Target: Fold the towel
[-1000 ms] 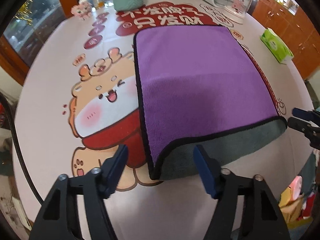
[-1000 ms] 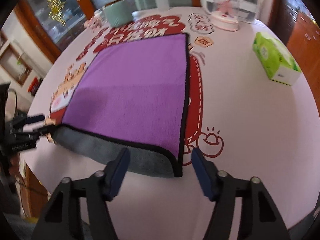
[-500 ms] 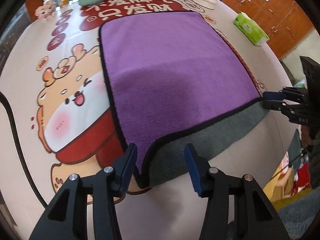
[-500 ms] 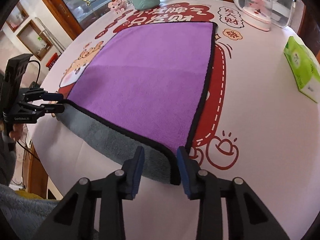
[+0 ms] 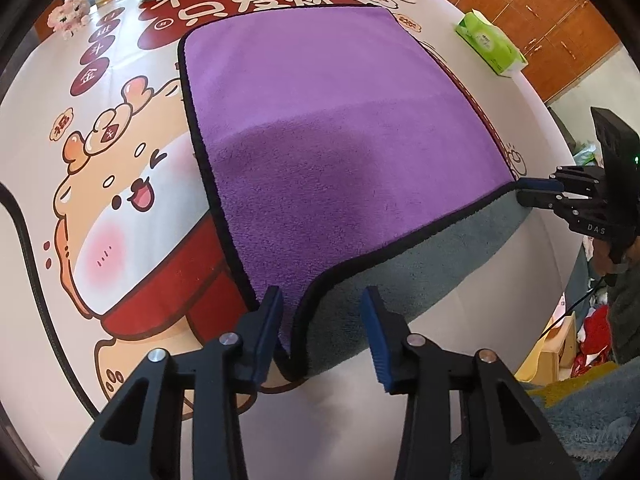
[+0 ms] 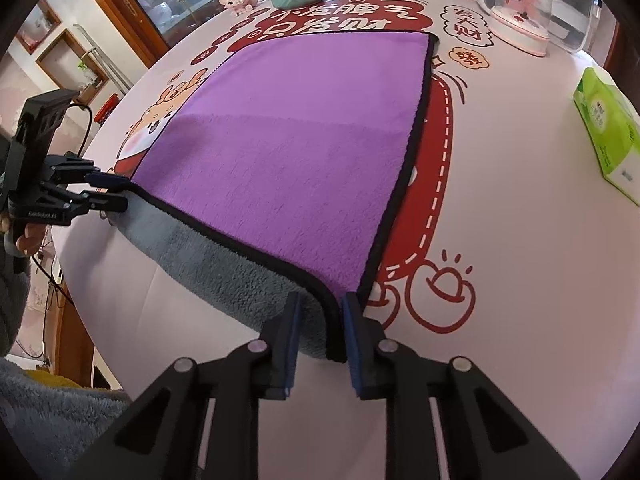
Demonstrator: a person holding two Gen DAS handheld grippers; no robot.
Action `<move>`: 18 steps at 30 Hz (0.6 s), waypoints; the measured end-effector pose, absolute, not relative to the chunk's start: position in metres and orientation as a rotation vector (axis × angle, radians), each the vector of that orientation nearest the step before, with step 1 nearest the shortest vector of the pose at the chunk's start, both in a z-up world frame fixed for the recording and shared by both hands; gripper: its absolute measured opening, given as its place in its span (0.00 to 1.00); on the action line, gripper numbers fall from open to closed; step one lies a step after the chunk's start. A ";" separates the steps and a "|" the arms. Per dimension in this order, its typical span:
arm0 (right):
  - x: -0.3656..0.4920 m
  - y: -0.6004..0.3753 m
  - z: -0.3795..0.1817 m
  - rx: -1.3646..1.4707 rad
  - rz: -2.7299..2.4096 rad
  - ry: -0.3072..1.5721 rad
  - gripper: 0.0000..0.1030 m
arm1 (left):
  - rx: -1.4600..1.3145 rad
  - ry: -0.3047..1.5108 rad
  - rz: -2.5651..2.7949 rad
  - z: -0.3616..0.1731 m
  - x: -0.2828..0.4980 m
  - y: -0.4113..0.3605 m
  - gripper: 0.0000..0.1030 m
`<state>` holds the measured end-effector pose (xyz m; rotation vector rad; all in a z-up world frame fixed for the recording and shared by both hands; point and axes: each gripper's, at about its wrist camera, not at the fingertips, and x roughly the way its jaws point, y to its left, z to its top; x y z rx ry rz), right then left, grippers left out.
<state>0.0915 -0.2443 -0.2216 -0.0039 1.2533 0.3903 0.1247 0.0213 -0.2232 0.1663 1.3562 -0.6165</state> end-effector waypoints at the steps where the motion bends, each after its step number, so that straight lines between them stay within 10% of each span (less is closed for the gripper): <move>1: 0.091 -0.244 -0.221 -0.007 0.391 1.250 0.15 | 0.164 1.359 -0.617 -0.223 0.125 0.023 0.33; 11: 0.093 -0.244 -0.223 -0.016 0.385 1.256 0.14 | 0.184 1.378 -0.637 -0.226 0.121 0.018 0.30; 18: 0.089 -0.238 -0.218 -0.075 0.379 1.232 0.05 | 0.204 1.355 -0.587 -0.221 0.115 0.018 0.06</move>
